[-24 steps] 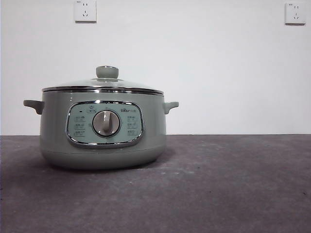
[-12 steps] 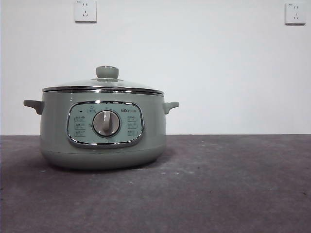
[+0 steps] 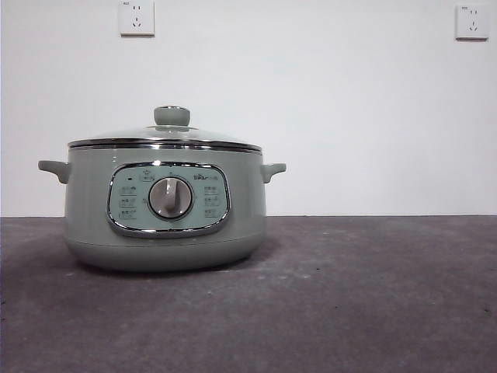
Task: Pick up the corn,open the lid,put the corn in the pot,close the lid
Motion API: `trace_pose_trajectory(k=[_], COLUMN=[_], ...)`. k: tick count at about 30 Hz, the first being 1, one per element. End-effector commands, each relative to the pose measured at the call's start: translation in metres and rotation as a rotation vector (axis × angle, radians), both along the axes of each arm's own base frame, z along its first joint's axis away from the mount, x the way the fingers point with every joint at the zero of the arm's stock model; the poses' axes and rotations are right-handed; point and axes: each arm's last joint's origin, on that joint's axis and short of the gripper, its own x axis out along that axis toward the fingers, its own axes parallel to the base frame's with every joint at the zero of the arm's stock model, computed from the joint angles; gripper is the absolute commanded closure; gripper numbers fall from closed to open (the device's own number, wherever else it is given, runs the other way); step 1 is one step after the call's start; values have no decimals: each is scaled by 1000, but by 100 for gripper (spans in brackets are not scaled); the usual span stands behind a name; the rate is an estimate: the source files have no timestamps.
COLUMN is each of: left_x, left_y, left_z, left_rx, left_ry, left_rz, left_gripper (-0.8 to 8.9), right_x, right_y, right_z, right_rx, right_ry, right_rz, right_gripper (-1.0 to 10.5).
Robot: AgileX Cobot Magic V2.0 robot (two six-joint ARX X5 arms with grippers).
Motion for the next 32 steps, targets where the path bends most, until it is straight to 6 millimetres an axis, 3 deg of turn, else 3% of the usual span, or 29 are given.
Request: trace_pose_trajectory(k=[1, 10, 16, 22, 32], left_x=[9, 33, 38, 36, 37], left_y=[3, 9, 10, 9, 10], left_z=[-29, -151, -219, -262, -313], left_rx=[21, -32, -57, -62, -114], left_ry=[-15, 45, 135, 171, 225], left_rz=[49, 80, 82, 83, 91], left_gripper=[816, 816, 816, 816, 816], right_x=[0, 0, 0, 0, 0], right_y=[0, 0, 0, 0, 0], right_z=[-4, -4, -4, -4, -4], right_rx=[-28, -27, -27, -27, -27], right_ry=[19, 20, 20, 20, 20], right_rz=[3, 3, 3, 3, 3], right_gripper=[946, 946, 946, 946, 946])
